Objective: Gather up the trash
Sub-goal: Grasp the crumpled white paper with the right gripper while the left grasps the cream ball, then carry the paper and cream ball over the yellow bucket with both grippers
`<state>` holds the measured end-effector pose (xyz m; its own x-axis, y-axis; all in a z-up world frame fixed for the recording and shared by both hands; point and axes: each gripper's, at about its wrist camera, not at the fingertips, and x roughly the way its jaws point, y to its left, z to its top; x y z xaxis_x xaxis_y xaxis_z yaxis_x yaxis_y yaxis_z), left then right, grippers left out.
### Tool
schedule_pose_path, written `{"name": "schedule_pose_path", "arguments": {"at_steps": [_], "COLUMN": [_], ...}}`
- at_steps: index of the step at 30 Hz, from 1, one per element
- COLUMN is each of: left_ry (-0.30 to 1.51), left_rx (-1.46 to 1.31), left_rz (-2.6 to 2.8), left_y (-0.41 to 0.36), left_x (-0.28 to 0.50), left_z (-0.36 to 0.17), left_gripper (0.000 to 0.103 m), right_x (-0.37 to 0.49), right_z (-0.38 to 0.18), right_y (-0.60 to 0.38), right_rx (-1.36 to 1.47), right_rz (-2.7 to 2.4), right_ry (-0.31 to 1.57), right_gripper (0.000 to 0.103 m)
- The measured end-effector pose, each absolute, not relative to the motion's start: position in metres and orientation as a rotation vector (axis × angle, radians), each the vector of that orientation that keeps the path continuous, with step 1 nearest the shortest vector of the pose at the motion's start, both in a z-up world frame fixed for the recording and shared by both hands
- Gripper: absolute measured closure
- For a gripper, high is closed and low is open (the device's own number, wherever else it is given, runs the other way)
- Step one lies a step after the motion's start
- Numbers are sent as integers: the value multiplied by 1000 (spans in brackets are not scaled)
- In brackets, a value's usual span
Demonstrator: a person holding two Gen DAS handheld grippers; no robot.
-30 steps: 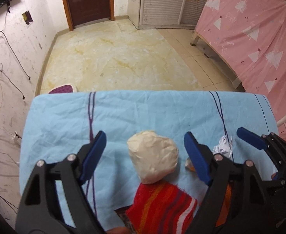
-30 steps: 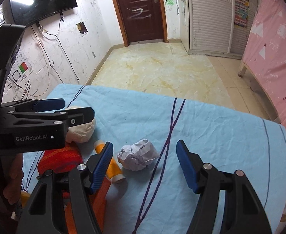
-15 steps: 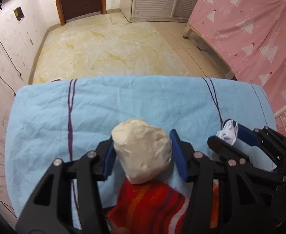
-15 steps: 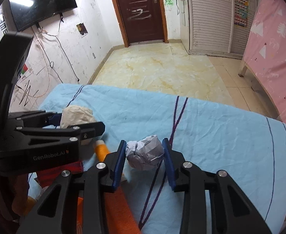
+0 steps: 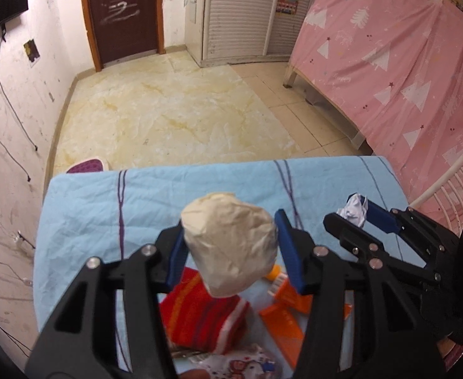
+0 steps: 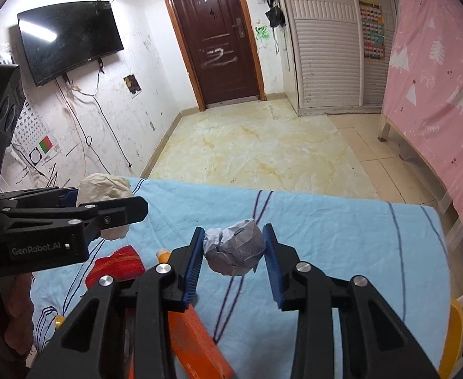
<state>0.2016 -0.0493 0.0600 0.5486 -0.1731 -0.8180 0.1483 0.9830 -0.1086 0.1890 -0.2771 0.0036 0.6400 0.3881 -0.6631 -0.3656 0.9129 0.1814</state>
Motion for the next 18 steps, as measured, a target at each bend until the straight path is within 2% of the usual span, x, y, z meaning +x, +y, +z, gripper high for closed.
{"name": "schedule_pose_path", "arguments": {"at_steps": [18], "left_ry": [960], "left_rx": [68], "left_rz": [-321], "left_y": [-150], "left_x": [184], "left_z": [75], "left_gripper": [53], "right_x": [147], "right_z": [18], "right_y": [-403], "right_rx": [104], "right_rz": [261], "right_ry": [666], "right_gripper": [72]}}
